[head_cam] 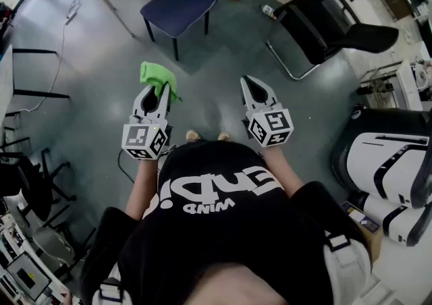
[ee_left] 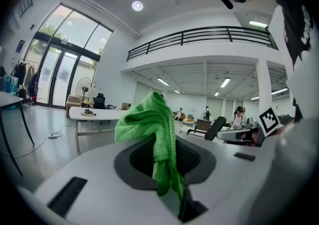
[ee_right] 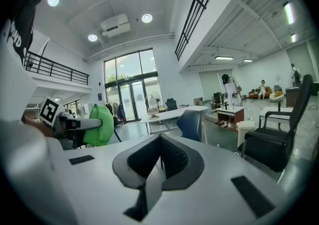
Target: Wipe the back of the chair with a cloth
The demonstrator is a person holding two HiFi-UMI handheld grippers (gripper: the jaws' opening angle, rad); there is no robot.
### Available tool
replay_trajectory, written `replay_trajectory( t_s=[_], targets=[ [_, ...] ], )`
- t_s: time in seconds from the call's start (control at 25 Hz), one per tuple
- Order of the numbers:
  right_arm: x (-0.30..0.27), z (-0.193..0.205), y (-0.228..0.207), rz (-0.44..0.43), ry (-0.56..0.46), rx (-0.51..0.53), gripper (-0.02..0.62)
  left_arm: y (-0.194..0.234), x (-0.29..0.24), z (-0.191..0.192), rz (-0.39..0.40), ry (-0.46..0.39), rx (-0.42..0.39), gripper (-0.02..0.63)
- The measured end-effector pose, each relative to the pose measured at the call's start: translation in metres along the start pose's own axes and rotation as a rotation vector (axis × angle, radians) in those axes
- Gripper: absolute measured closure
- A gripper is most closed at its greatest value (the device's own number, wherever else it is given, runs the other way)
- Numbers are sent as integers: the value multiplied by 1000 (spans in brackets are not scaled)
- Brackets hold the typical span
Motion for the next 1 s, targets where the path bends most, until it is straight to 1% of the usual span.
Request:
replay_trajectory(
  t_s=[0.16,0.44,0.76,1.0],
  targets=[
    [-8,-2,4,-2,2,13,600,5,1,2,3,0,7,537],
    [-12,2,19,-2,-13,-15,598,17,8,8,23,13,25,537],
    [-20,18,40,42,-37,-8,598,44,13,22,79,2,32,537],
    [-33,20,41,70,-58,-21,598,60,6,27,99,0,38,537]
  ],
)
Point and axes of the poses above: the fingertips, and each gripper's own axes: x backward along the fingers, y to its left, z out of its underside, the point moved 9 cm from there along x, backward along the fingers, and after that the axes turned 12 degrees about -x, right-handed, at the moved point
